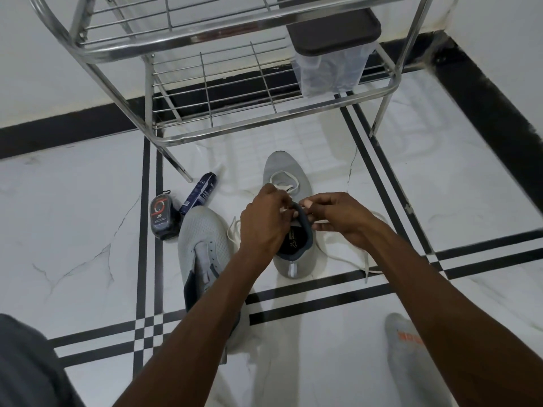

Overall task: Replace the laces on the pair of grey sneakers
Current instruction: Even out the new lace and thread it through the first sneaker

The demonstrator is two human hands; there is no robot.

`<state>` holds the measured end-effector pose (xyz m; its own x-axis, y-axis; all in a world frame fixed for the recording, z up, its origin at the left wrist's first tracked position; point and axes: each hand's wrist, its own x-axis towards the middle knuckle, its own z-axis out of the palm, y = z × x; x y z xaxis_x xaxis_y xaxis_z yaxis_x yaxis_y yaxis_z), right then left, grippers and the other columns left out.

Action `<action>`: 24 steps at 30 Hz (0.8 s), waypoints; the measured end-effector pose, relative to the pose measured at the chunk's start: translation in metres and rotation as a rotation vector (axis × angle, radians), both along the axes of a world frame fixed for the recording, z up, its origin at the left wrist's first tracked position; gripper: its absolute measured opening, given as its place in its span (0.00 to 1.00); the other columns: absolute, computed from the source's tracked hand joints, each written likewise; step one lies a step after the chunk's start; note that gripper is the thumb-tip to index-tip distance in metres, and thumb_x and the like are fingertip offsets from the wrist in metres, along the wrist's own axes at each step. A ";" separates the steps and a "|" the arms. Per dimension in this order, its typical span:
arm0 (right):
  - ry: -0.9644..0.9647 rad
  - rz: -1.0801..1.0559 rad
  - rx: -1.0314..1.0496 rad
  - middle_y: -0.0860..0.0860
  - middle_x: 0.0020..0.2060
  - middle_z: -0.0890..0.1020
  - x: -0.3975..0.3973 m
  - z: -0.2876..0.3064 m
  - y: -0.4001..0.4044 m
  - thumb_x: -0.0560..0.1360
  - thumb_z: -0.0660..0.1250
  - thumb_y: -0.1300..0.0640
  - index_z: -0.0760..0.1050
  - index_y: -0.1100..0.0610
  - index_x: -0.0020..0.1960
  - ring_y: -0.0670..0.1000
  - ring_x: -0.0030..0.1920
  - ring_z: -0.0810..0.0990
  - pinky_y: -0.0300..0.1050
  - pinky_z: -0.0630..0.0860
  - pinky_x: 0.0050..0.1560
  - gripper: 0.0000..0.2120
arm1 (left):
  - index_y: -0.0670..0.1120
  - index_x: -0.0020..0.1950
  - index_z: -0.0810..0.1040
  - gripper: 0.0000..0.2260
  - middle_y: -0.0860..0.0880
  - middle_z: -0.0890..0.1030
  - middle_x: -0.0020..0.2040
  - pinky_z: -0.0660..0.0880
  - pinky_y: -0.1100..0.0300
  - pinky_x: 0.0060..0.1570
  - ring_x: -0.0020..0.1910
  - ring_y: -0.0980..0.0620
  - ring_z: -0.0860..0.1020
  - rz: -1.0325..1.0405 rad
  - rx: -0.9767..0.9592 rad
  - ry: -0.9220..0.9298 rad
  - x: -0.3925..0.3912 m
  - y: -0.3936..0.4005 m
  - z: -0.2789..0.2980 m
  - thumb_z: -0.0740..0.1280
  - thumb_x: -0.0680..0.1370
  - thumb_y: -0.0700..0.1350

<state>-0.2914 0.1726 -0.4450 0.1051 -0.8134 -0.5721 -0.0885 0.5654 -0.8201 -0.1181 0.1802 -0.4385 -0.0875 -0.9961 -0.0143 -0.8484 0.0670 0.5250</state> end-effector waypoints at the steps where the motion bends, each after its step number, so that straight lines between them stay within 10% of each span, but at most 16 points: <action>1: 0.045 0.011 -0.026 0.58 0.44 0.85 0.003 0.000 -0.002 0.78 0.71 0.59 0.83 0.62 0.55 0.50 0.43 0.81 0.41 0.81 0.42 0.08 | 0.49 0.53 0.77 0.09 0.52 0.76 0.53 0.75 0.52 0.42 0.43 0.47 0.78 0.040 -0.024 0.031 -0.001 0.003 0.001 0.73 0.76 0.46; 8: 0.270 0.133 -0.118 0.56 0.38 0.85 0.011 -0.001 -0.010 0.79 0.67 0.61 0.82 0.62 0.48 0.49 0.36 0.84 0.42 0.81 0.39 0.06 | 0.49 0.44 0.80 0.14 0.53 0.82 0.35 0.78 0.54 0.41 0.36 0.51 0.81 0.174 0.062 0.222 -0.016 0.035 -0.016 0.65 0.81 0.57; 14: 0.572 -0.405 -0.206 0.63 0.48 0.84 -0.045 -0.016 -0.022 0.76 0.61 0.69 0.77 0.59 0.43 0.60 0.49 0.84 0.52 0.79 0.48 0.09 | 0.47 0.36 0.82 0.20 0.52 0.82 0.30 0.79 0.50 0.41 0.31 0.54 0.81 0.130 0.082 0.351 -0.012 0.032 -0.031 0.64 0.80 0.58; 18: 0.669 0.040 -0.398 0.52 0.59 0.75 -0.035 -0.011 -0.011 0.77 0.73 0.58 0.74 0.57 0.70 0.50 0.57 0.76 0.39 0.70 0.59 0.23 | 0.47 0.37 0.83 0.20 0.52 0.82 0.29 0.79 0.49 0.43 0.32 0.53 0.82 0.153 0.099 0.395 -0.010 0.034 -0.034 0.64 0.79 0.59; 24: 0.732 0.309 -0.508 0.55 0.44 0.87 0.006 -0.016 -0.008 0.78 0.68 0.58 0.86 0.58 0.46 0.54 0.46 0.84 0.47 0.78 0.51 0.09 | 0.46 0.38 0.84 0.19 0.52 0.83 0.30 0.79 0.49 0.42 0.33 0.53 0.82 0.138 0.079 0.384 -0.010 0.029 -0.031 0.63 0.80 0.57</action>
<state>-0.2856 0.1646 -0.4611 0.1120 -0.9797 -0.1660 -0.7654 0.0214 -0.6432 -0.1278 0.2096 -0.4694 0.0329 -0.9960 -0.0835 -0.5880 -0.0869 0.8042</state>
